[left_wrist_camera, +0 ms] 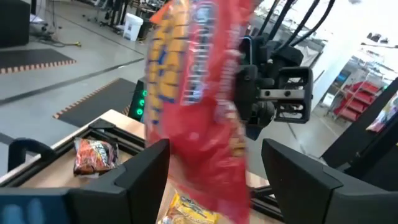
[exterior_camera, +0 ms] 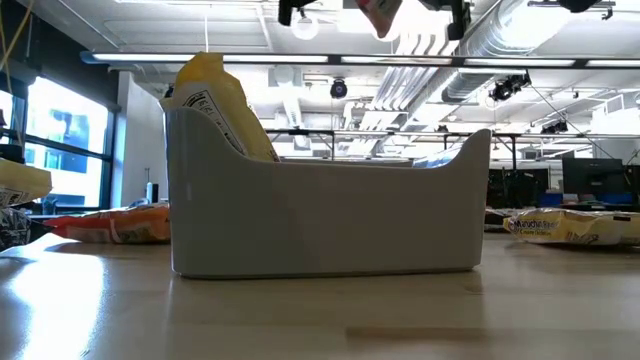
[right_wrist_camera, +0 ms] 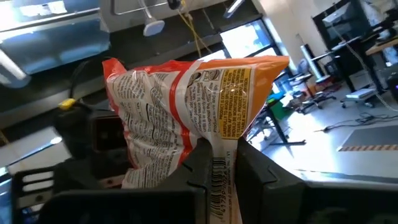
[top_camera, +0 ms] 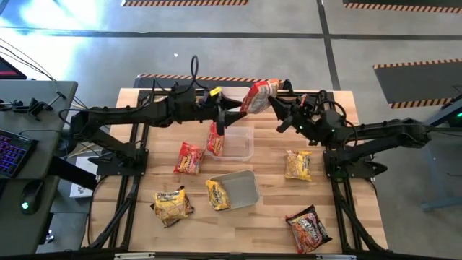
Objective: Sort Maruchan noodles
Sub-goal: Put the orange noodle pack into the transparent bin
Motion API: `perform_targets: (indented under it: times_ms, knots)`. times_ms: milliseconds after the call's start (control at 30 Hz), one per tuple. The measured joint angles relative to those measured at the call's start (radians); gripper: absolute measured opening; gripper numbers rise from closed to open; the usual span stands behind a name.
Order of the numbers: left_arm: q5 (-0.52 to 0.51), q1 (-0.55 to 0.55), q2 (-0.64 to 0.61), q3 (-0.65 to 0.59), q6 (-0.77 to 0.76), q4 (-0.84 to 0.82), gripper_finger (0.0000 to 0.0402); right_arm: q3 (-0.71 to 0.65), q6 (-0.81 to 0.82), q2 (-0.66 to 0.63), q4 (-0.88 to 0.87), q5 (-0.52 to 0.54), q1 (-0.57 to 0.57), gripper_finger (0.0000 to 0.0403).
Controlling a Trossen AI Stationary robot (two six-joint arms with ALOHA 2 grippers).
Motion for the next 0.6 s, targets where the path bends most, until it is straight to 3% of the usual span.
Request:
perform_targets:
  times_ms: [267, 600]
  knots:
    - [-0.045, -0.002, 0.02, 0.038, 0.074, -0.044, 0.0219, 0.0, -0.025, 0.0, 0.013, 0.012, -0.002, 0.0023]
    - [-0.056, 0.004, 0.023, 0.053, 0.193, -0.124, 0.0089, 0.0, -0.018, 0.0, 0.018, -0.003, -0.003, 0.0023]
